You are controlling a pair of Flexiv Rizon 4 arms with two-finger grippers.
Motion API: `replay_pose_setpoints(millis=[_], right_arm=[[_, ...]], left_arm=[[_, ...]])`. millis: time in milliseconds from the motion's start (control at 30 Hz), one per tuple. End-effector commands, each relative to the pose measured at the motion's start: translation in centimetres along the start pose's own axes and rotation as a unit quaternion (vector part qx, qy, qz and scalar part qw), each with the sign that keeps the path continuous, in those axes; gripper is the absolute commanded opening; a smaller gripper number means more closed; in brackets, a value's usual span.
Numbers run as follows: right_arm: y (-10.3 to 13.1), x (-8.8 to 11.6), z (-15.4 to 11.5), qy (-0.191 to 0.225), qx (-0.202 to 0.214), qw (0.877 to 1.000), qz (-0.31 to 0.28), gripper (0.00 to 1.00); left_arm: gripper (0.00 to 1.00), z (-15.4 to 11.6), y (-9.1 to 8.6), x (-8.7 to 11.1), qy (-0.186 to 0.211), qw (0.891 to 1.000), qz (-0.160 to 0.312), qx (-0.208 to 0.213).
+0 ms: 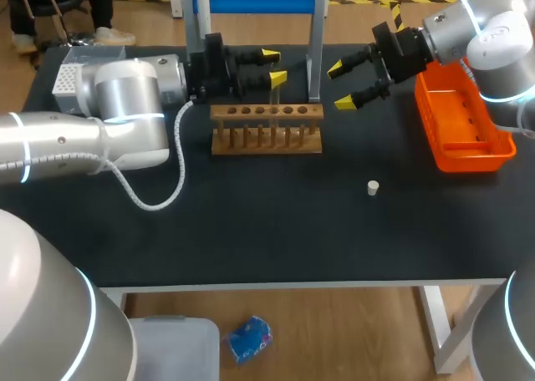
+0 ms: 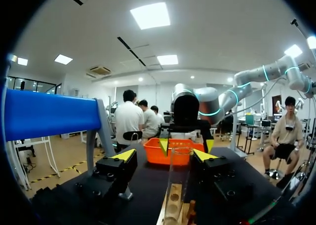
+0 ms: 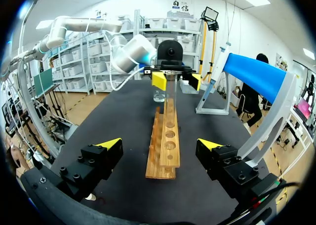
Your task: Invert the test tube, pick up the pipette, mount the tip to pipette, aspirate from beaker and dispense into the tube, eject the tip, return the pipette, and cap with the stopper.
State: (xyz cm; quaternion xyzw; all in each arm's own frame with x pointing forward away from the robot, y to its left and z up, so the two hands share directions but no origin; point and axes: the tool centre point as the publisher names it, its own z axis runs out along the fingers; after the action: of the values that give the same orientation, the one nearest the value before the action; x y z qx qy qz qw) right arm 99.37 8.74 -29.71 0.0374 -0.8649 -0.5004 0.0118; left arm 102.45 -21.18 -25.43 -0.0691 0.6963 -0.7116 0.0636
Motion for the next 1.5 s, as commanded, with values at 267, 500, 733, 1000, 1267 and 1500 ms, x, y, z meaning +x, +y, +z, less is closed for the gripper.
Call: replay_pose_setpoints(millis=[267,500,733,1000,1267,1500], right_arm=[[0.0,-0.1,0.0,0.001,0.000,1.000,-0.001,1.00],[0.0,-0.1,0.0,0.001,0.000,1.000,-0.001,1.00],[0.0,-0.1,0.0,0.001,0.000,1.000,-0.001,1.00],[0.0,-0.1,0.0,0.001,0.000,1.000,-0.001,1.00],[0.0,-0.1,0.0,0.001,0.000,1.000,-0.001,1.00],[0.0,-0.1,0.0,0.001,0.000,1.000,-0.001,1.00]], left_arm=[[1.00,-2.9,-3.3,1.1,-0.004,0.997,0.019,-0.080],[1.00,-6.6,-5.9,2.7,-0.019,0.988,0.011,-0.152],[1.00,-12.4,-7.6,4.8,-0.060,0.977,-0.002,-0.205],[1.00,-15.2,-8.0,6.0,-0.083,0.973,0.002,-0.214],[1.00,-15.2,-8.0,6.0,-0.083,0.973,0.002,-0.214],[1.00,-16.5,-7.8,5.1,-0.104,0.973,-0.008,-0.207]])
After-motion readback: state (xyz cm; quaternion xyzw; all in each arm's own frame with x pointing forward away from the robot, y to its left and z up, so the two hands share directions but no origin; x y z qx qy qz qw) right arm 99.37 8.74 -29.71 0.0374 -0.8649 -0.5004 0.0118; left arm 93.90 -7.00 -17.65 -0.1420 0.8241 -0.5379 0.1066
